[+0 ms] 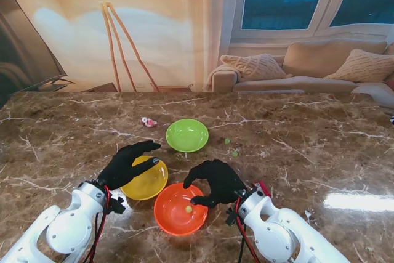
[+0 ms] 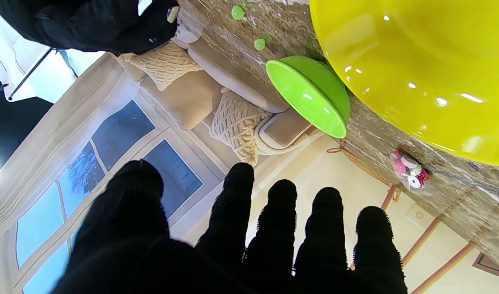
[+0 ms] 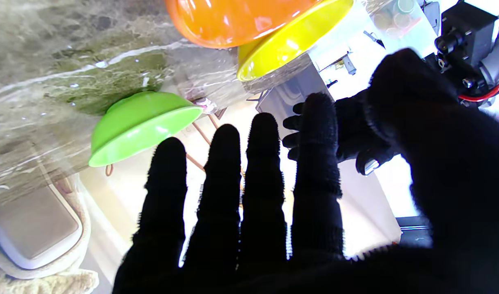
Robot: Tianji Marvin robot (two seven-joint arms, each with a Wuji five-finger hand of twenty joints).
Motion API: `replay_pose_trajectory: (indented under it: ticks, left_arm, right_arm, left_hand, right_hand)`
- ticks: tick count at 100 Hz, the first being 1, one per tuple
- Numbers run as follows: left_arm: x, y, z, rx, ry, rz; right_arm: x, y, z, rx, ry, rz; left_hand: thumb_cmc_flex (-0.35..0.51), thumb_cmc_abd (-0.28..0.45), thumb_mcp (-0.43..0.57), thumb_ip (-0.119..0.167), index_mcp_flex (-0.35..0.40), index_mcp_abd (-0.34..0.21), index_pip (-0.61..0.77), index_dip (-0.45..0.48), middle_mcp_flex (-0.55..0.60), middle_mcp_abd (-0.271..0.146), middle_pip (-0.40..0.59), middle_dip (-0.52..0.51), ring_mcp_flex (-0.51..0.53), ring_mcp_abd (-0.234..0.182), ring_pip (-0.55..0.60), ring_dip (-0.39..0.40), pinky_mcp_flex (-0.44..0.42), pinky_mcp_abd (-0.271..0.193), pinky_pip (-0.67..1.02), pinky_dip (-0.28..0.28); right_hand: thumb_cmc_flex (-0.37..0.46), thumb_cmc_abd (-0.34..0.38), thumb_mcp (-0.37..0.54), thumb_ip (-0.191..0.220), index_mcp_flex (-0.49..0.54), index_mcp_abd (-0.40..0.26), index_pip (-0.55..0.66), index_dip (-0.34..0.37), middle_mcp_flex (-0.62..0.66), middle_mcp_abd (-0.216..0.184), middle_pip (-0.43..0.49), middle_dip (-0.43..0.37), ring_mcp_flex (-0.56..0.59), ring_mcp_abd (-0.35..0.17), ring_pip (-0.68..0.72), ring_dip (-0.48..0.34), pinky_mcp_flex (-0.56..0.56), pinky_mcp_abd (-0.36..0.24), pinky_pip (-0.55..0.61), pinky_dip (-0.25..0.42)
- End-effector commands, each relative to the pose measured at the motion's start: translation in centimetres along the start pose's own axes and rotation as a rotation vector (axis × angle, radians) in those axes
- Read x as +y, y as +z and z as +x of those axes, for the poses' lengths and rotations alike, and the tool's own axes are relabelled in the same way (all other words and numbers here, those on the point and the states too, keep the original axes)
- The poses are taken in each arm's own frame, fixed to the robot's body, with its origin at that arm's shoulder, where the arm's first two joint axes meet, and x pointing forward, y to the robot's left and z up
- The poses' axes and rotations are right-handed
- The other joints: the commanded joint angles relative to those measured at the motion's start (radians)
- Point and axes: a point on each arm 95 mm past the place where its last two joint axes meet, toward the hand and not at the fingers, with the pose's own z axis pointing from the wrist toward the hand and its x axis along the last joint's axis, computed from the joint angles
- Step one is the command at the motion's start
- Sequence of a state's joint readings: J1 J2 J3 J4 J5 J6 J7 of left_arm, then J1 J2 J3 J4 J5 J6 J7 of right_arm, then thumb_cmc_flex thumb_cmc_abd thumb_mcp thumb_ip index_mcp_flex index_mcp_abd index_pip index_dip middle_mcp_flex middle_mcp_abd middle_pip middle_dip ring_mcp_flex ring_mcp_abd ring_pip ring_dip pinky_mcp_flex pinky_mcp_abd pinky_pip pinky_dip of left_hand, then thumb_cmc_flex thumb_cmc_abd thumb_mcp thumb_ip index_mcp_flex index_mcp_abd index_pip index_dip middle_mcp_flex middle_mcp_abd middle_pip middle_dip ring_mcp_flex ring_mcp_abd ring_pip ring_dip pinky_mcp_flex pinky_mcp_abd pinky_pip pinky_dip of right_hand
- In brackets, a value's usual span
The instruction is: Portion candies into small dishes
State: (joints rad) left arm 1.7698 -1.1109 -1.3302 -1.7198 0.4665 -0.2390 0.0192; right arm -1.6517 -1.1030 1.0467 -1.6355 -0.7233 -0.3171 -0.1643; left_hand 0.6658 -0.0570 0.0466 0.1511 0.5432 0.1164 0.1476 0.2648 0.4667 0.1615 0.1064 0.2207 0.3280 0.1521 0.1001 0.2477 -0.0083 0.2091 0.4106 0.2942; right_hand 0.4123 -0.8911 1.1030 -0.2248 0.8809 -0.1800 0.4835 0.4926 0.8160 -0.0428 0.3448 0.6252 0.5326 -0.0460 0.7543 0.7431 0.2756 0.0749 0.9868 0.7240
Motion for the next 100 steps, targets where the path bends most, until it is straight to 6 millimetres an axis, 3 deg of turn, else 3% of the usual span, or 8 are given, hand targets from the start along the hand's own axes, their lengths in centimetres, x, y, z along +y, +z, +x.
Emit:
replay_pose_trajectory:
  ticks: [1, 36, 41, 48, 63, 71, 79, 100]
  left_arm:
    - [0.2, -0.2, 0.0, -0.002, -0.002, -0.003]
    - [0.2, -0.2, 0.1, -0.001, -0.001, -0.002]
    - [0.2, -0.2, 0.1, -0.001, 0.0, -0.001]
    - [0.2, -0.2, 0.0, -0.002, 0.0, 0.001]
    - [0.1, -0.3, 0.0, -0.005, 0.001, 0.002]
    - [0.0, -0.3, 0.0, -0.007, 0.001, 0.003]
    - [0.0, -0.3, 0.0, -0.008, 0.002, 0.002]
    - [0.0, -0.3, 0.0, -0.009, 0.001, 0.0]
  right_arm:
    - [-0.4, -0.3, 0.1, -0.003, 0.011, 0.014]
    - [3.1, 0.4, -2.2, -0.119, -0.183, -0.089]
    - [3.7, 0.5, -2.9, -0.144, -0.209, -0.098]
    - [4.4, 0.7, -4.0, -0.183, -0.236, -0.1]
    - [4.8, 1.0, -6.8, -0.275, -0.275, -0.088]
    - [4.6, 1.1, -8.3, -0.325, -0.28, -0.076]
    - [4.3, 1.3, -9.6, -0.368, -0.282, -0.069]
    - [3.7, 1.8, -12.6, -0.446, -0.29, -0.053]
  left_hand:
    - [-0.027, 0.052, -0.021, -0.02, -0.02, -0.017, -0.003, 0.004, -0.037, 0.008, -0.013, -0.016, -0.024, -0.02, -0.022, -0.014, -0.007, -0.005, -0.028, -0.001]
    - [-0.027, 0.051, -0.02, -0.019, -0.02, -0.017, -0.003, 0.004, -0.037, 0.008, -0.013, -0.016, -0.025, -0.021, -0.023, -0.014, -0.002, 0.0, -0.026, 0.002]
    - [-0.027, 0.051, -0.02, -0.019, -0.02, -0.016, -0.003, 0.004, -0.037, 0.008, -0.013, -0.016, -0.024, -0.02, -0.023, -0.014, -0.002, 0.0, -0.026, 0.002]
    - [-0.027, 0.051, -0.02, -0.019, -0.02, -0.016, -0.003, 0.004, -0.036, 0.008, -0.013, -0.016, -0.024, -0.02, -0.022, -0.014, -0.001, 0.001, -0.025, 0.003]
    - [-0.026, 0.051, -0.02, -0.019, -0.02, -0.017, -0.003, 0.004, -0.036, 0.007, -0.013, -0.016, -0.025, -0.02, -0.023, -0.014, -0.001, 0.002, -0.025, 0.004]
    - [-0.026, 0.051, -0.02, -0.019, -0.02, -0.017, -0.003, 0.004, -0.037, 0.008, -0.014, -0.016, -0.025, -0.019, -0.023, -0.014, -0.001, 0.005, -0.026, 0.004]
    - [-0.027, 0.051, -0.02, -0.019, -0.02, -0.016, -0.003, 0.004, -0.037, 0.007, -0.014, -0.016, -0.025, -0.021, -0.023, -0.014, -0.001, 0.007, -0.026, 0.005]
    - [-0.027, 0.051, -0.02, -0.019, -0.021, -0.015, -0.003, 0.004, -0.038, 0.007, -0.014, -0.016, -0.025, -0.02, -0.023, -0.014, 0.0, 0.003, -0.027, 0.006]
  right_hand:
    - [-0.047, -0.005, 0.018, 0.031, -0.047, 0.017, -0.035, 0.01, -0.031, 0.003, -0.018, -0.018, -0.041, 0.004, -0.018, -0.005, -0.018, -0.016, -0.013, 0.025]
    - [0.042, -0.022, 0.05, 0.045, 0.028, 0.046, -0.032, -0.018, 0.159, -0.036, 0.138, 0.092, 0.18, -0.008, 0.116, 0.067, 0.115, 0.016, 0.078, 0.042]
    - [0.079, -0.037, 0.066, 0.051, 0.048, 0.033, -0.03, -0.057, 0.17, -0.047, 0.181, 0.154, 0.181, -0.013, 0.152, 0.104, 0.114, 0.016, 0.085, 0.029]
    - [0.11, -0.057, 0.064, -0.025, 0.052, 0.028, -0.013, -0.112, 0.166, -0.059, 0.23, 0.336, 0.162, -0.023, 0.194, 0.155, 0.098, 0.012, 0.083, 0.015]
    - [0.118, -0.05, 0.062, -0.053, 0.054, 0.036, 0.003, -0.149, 0.152, -0.066, 0.291, 0.476, 0.121, -0.032, 0.251, 0.205, 0.061, 0.007, 0.068, 0.013]
    - [0.11, -0.044, 0.068, -0.041, 0.043, 0.049, 0.0, -0.16, 0.136, -0.063, 0.295, 0.493, 0.097, -0.035, 0.265, 0.218, 0.042, 0.004, 0.06, 0.014]
    - [0.062, -0.059, 0.088, 0.041, 0.031, 0.067, 0.004, -0.18, 0.124, -0.059, 0.303, 0.443, 0.083, -0.037, 0.279, 0.23, 0.031, 0.002, 0.053, 0.021]
    - [0.037, -0.091, 0.097, 0.036, -0.001, 0.065, -0.004, -0.196, 0.104, -0.072, 0.337, 0.436, 0.07, -0.043, 0.3, 0.242, 0.026, -0.003, 0.054, 0.026]
